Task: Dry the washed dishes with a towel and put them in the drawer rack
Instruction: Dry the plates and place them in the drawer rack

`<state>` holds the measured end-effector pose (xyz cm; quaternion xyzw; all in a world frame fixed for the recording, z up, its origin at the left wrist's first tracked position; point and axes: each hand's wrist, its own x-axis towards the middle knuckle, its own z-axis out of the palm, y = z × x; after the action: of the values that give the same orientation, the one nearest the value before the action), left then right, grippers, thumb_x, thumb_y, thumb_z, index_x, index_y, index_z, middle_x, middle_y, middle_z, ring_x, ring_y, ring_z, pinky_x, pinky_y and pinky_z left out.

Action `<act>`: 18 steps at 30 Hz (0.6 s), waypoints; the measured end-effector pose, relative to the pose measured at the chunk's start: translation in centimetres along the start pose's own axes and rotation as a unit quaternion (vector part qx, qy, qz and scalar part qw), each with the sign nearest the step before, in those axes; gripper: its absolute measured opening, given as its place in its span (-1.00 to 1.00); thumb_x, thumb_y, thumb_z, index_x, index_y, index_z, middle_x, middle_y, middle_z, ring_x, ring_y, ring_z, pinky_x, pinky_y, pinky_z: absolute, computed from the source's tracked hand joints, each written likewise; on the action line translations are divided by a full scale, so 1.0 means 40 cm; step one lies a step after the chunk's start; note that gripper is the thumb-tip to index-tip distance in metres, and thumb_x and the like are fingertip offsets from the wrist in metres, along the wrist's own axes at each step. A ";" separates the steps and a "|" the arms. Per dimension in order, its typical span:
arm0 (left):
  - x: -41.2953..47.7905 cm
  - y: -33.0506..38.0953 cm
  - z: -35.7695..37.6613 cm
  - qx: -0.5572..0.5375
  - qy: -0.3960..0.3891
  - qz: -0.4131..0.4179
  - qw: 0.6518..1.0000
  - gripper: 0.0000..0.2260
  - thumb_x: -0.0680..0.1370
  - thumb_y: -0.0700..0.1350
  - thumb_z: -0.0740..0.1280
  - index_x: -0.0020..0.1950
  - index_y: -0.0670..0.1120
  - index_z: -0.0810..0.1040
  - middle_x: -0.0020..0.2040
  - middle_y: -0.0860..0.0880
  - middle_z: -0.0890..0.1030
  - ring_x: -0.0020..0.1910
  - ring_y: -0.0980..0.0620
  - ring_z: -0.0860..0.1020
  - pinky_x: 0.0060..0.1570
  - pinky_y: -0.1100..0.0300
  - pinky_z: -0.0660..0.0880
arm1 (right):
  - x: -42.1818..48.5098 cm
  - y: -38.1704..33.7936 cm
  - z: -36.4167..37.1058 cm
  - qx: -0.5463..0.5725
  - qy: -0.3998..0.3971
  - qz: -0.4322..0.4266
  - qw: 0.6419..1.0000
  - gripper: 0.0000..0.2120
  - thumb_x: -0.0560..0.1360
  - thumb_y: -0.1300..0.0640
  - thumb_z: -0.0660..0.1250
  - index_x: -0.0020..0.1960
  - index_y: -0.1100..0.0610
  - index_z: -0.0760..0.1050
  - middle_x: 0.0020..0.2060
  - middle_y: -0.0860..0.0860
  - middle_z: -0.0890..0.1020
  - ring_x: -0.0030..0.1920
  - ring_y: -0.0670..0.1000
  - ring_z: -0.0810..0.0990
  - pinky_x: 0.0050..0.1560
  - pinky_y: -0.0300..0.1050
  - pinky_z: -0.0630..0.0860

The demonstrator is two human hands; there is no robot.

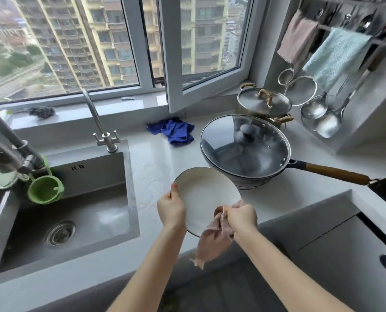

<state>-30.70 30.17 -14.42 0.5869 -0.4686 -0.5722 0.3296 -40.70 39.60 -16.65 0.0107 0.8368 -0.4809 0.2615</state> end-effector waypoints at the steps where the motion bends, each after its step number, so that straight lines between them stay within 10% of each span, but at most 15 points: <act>1: -0.033 -0.025 0.020 -0.004 0.007 -0.023 1.000 -0.61 0.61 0.07 0.17 -0.30 -0.16 0.31 -0.38 -0.07 0.25 -0.36 -0.01 0.20 -0.35 0.14 0.16 | 0.004 0.011 -0.039 -0.037 -0.010 -0.019 0.999 -0.76 0.37 0.16 0.44 -0.34 0.15 0.39 -0.33 0.07 0.55 -0.17 0.14 0.57 -0.14 -0.07 0.48; 6: -0.162 -0.063 0.040 -0.019 0.002 -0.027 0.999 -0.65 0.63 0.08 0.12 -0.17 -0.16 0.40 -0.30 -0.09 0.32 -0.35 0.00 0.26 -0.33 0.16 0.21 | 0.006 0.010 -0.251 -0.247 -0.019 -0.199 0.948 -0.68 0.41 -0.08 0.34 -0.23 0.21 0.52 -0.23 0.14 0.61 -0.14 0.18 0.55 -0.21 -0.11 0.36; 12: -0.326 -0.018 -0.014 0.035 -0.045 -0.024 0.998 -0.60 0.60 0.18 0.11 -0.34 -0.02 0.32 -0.35 0.02 0.29 -0.37 0.02 0.26 -0.32 0.15 0.19 | -0.147 -0.074 -0.397 -0.006 0.063 -0.491 0.869 -0.70 0.49 -0.06 0.37 -0.24 0.12 0.41 -0.41 -0.10 0.50 -0.38 -0.13 0.47 -0.35 -0.30 0.31; 15: -0.420 0.003 -0.031 0.027 -0.075 -0.019 0.997 -0.64 0.61 0.16 0.09 -0.22 -0.03 0.46 -0.31 0.05 0.40 -0.29 0.03 0.39 -0.24 0.18 0.33 | -0.189 0.034 -0.394 -0.237 -0.071 -0.517 0.819 -0.51 0.51 -0.23 0.12 0.19 0.12 0.47 0.15 0.01 0.59 0.20 0.08 0.52 0.19 -0.22 0.31; 18: -0.494 -0.019 -0.050 0.036 -0.116 0.080 0.989 -0.62 0.62 0.13 0.10 -0.23 -0.09 0.47 -0.28 -0.05 0.49 -0.24 -0.01 0.44 -0.22 0.17 0.34 | -0.248 0.165 -0.375 -0.390 -0.206 -0.435 0.785 -0.32 0.54 -0.25 -0.17 0.56 0.06 -0.13 0.55 -0.06 -0.08 0.54 -0.06 -0.17 0.48 0.02 -0.30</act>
<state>-26.77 48.46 -7.68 0.4884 -0.5694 -0.5908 0.2968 -36.77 57.63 -11.46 -0.5564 0.7955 -0.1670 0.1726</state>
